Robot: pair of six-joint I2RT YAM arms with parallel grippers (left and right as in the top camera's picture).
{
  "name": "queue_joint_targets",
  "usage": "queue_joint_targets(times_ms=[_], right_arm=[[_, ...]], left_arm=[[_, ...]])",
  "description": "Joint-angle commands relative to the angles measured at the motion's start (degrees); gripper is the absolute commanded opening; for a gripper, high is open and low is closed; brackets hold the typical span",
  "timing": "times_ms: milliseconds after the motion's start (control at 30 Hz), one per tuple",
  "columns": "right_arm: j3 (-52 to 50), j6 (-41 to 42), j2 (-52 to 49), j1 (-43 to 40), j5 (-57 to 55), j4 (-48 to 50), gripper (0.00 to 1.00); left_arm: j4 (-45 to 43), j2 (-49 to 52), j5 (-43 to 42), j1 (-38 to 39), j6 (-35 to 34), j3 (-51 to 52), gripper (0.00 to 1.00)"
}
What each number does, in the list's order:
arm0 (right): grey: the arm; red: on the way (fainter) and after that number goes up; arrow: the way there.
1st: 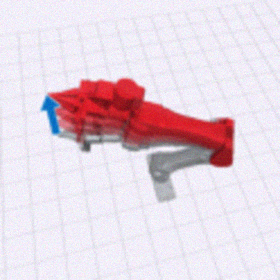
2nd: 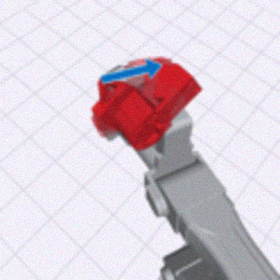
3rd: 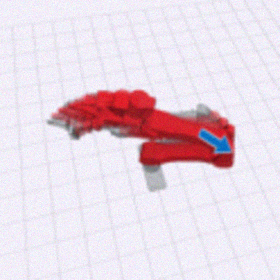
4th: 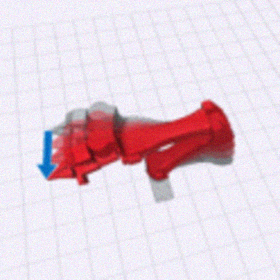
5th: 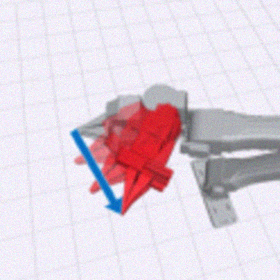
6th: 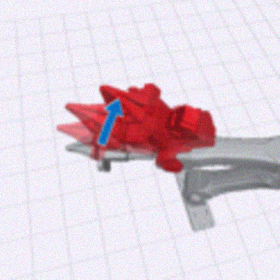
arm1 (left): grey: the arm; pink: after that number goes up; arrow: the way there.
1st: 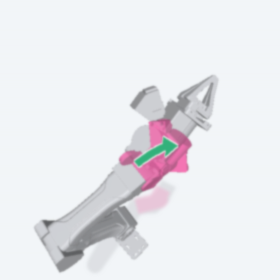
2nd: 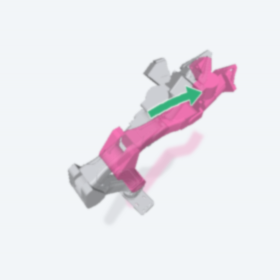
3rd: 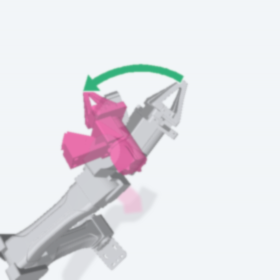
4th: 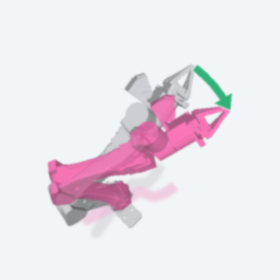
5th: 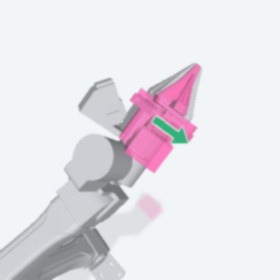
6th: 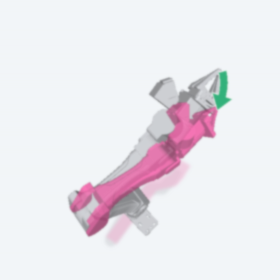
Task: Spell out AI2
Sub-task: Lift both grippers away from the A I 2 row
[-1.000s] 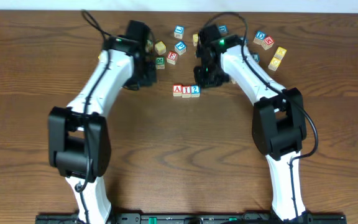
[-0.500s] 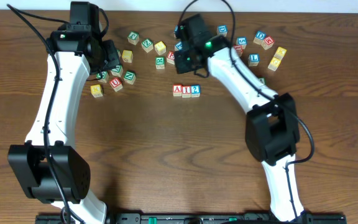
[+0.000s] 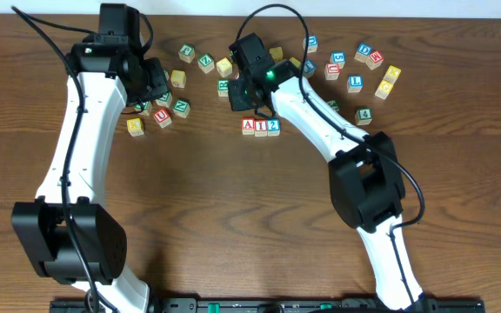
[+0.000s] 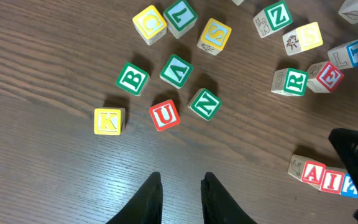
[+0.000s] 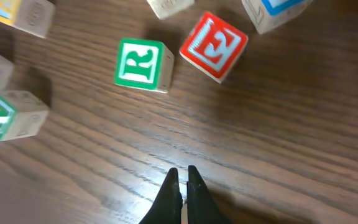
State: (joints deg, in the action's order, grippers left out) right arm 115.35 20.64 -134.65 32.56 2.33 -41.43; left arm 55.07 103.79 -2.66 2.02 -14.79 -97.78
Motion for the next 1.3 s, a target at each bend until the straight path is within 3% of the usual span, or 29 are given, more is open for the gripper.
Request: queue_joint_targets(times_ms=[0, 1267], right_arm=[[-0.42, 2.25, -1.62, 0.17, -2.01, -0.22, 0.01], [-0.44, 4.11, -4.28, 0.17, 0.9, -4.68, 0.01]], left_arm=[[-0.09, 0.37, 0.79, -0.09, 0.55, 0.09, 0.22], [-0.31, 0.37, 0.79, -0.09, 0.55, 0.09, 0.22]])
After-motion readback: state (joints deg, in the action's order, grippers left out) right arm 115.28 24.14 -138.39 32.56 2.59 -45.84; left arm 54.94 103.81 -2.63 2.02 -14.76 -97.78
